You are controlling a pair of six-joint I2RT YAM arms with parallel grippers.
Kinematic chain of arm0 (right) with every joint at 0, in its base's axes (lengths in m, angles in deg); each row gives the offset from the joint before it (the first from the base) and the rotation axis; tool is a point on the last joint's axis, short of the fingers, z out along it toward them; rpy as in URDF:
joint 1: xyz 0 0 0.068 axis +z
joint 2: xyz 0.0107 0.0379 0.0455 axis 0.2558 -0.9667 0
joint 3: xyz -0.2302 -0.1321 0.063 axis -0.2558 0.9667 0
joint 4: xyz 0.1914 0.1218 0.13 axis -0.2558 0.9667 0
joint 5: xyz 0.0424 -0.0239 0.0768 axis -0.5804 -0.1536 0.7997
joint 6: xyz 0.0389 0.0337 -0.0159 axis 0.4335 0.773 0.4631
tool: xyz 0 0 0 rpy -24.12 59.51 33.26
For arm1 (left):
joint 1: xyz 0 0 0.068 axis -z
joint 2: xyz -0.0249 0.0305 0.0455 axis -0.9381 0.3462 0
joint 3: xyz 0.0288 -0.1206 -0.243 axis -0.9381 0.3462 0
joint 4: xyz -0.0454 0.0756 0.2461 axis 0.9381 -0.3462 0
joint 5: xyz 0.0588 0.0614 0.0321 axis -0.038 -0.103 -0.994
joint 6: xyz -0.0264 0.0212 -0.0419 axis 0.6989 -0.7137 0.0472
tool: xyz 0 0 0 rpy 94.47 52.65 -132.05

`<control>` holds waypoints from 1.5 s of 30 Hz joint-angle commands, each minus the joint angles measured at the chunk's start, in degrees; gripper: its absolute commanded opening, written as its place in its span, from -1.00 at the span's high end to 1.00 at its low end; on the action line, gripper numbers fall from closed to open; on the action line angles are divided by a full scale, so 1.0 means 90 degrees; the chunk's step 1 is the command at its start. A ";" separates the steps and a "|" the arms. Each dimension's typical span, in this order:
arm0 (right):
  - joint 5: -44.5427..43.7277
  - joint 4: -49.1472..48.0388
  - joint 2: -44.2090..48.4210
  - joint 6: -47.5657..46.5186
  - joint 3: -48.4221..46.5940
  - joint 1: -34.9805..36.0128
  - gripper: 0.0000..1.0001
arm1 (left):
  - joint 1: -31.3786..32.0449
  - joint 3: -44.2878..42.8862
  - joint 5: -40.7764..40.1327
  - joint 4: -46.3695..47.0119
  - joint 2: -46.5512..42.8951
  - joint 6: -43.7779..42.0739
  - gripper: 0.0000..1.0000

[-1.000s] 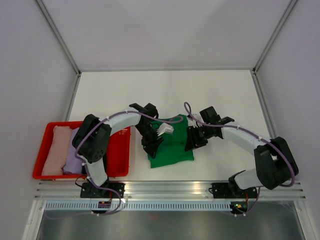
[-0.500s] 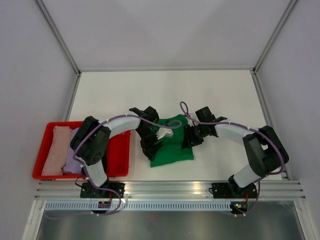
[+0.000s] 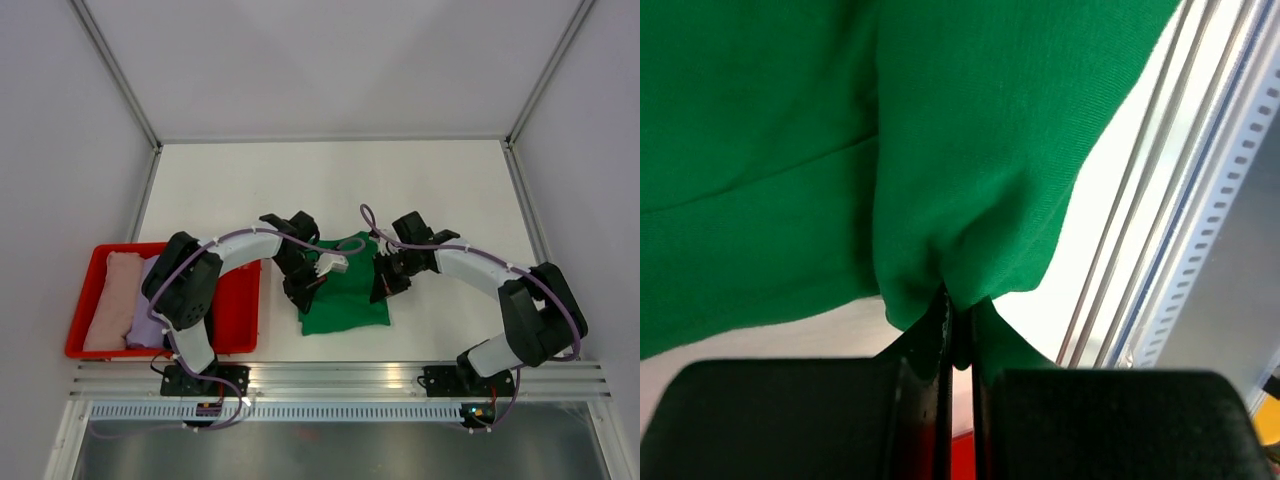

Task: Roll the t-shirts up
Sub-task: Roll the tshirt

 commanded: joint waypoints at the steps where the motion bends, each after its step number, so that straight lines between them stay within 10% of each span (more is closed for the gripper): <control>1: 0.0097 0.1512 0.0392 -0.0428 -0.0460 0.0017 0.99 | 0.0016 -0.0470 0.0567 -0.0279 -0.0273 -0.0522 0.95; 8: 0.0098 0.2474 0.0617 -0.0322 -0.0345 0.0027 0.99 | 0.0026 -0.0696 0.1057 -0.0856 -0.0029 -0.0934 0.95; 22: -0.0557 0.0717 0.0139 0.0645 0.0067 0.0017 0.85 | 0.0065 -0.0461 0.0891 -0.1149 0.0420 -0.1392 0.87; 26: -0.0694 0.0726 0.0138 0.0616 -0.0079 0.0017 0.40 | -0.0081 -0.0627 0.1027 -0.1442 0.0440 -0.1500 0.13; 32: -0.1367 0.1106 0.0480 0.0665 -0.0655 -0.0061 0.10 | -0.0686 -0.1202 0.1203 -0.1744 0.0274 -0.1481 -0.15; 37: -0.1797 0.0844 0.0705 0.0714 -0.1007 -0.0285 0.11 | -0.1165 -0.2100 0.1049 -0.1162 0.0372 -0.0322 -0.18; 45: -0.1300 -0.0073 0.0783 0.0158 -0.0852 0.0658 0.33 | -0.1146 -0.2785 -0.1617 0.0539 0.1513 0.2190 -0.33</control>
